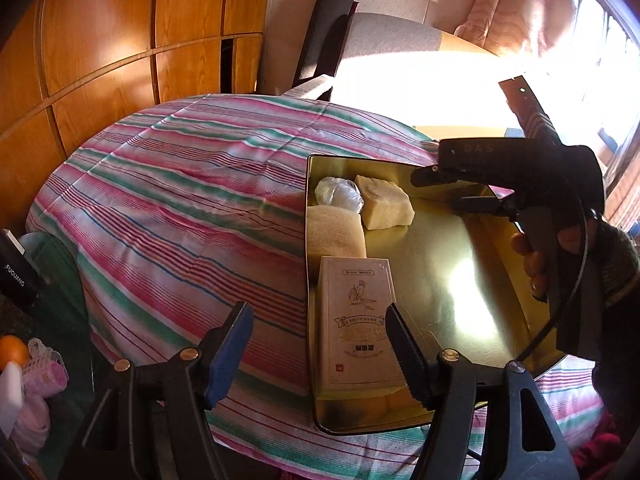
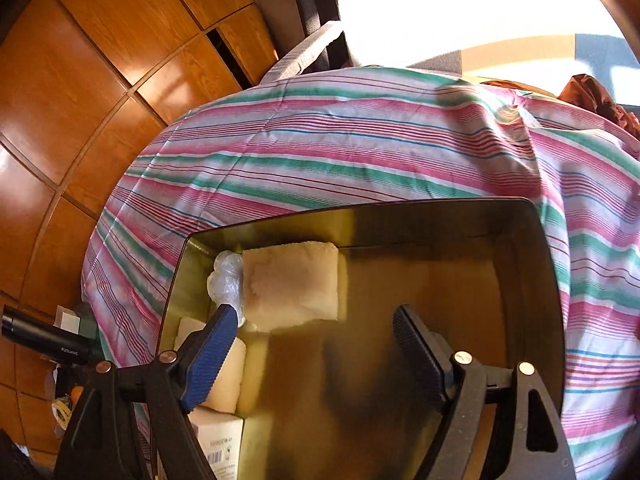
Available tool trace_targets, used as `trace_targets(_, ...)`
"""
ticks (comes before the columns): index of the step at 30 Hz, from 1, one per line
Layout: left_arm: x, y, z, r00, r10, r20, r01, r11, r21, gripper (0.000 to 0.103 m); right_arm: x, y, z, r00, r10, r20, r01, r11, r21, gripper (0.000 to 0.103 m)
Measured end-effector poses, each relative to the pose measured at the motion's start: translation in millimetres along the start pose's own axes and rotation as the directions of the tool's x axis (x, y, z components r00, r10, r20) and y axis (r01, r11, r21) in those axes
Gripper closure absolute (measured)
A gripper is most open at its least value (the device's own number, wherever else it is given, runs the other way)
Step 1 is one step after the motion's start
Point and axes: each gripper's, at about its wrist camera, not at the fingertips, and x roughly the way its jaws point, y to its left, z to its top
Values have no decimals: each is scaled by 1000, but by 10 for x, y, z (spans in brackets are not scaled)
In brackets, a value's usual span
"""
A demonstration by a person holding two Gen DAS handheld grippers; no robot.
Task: Organize objects
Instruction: 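Lower the second yellow sponge into the gold tray and open the right tool, then move the left tool to the item cluster and grasp a yellow sponge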
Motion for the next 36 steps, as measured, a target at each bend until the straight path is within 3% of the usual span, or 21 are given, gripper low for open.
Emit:
trace_targets(11, -178, -269, 7, 999, -10, 38, 7, 998, 68, 29, -837, -404, -612, 984, -121, 132, 128, 991, -42, 21)
trace_targets(22, -261, -647, -21, 999, -22, 43, 15, 987, 161, 26, -1302, -1098, -1102, 958, -240, 155, 240, 971, 18, 21)
trace_targets(31, -220, -1007, -43, 998, -48, 27, 40, 969, 244, 26, -1656, -1963, -1318, 920, -361, 151, 338, 928, 159, 21)
trace_targets(36, -184, -1220, -51, 997, -75, 10, 68, 955, 289, 26, -1953, -2550, -1402, 886, -436, 156, 377, 875, 302, 21)
